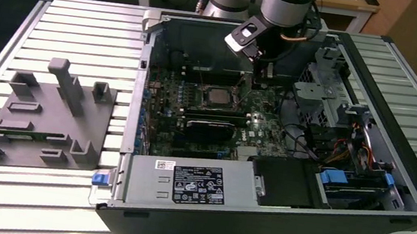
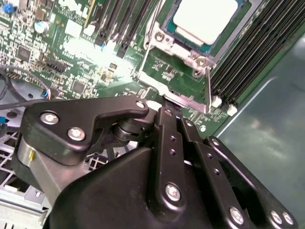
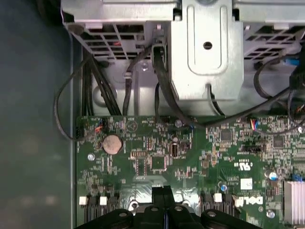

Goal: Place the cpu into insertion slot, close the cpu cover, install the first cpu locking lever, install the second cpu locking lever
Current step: 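Close the cpu cover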

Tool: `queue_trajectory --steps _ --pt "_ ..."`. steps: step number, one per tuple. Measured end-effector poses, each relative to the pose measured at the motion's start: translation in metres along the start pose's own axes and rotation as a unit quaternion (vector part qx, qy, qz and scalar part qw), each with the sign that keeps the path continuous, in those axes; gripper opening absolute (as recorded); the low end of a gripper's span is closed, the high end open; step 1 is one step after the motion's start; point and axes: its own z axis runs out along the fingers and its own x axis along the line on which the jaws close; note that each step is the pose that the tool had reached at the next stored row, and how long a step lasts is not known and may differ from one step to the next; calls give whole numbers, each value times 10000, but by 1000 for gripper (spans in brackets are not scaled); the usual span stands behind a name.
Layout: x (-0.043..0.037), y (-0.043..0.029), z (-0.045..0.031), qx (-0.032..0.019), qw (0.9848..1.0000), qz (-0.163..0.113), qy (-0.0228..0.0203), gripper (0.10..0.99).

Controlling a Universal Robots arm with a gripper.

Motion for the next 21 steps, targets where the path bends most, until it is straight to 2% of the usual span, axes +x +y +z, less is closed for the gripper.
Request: queue_trajectory --steps 21 --pt "-8 -372 -3 -53 10000 0 1 106"
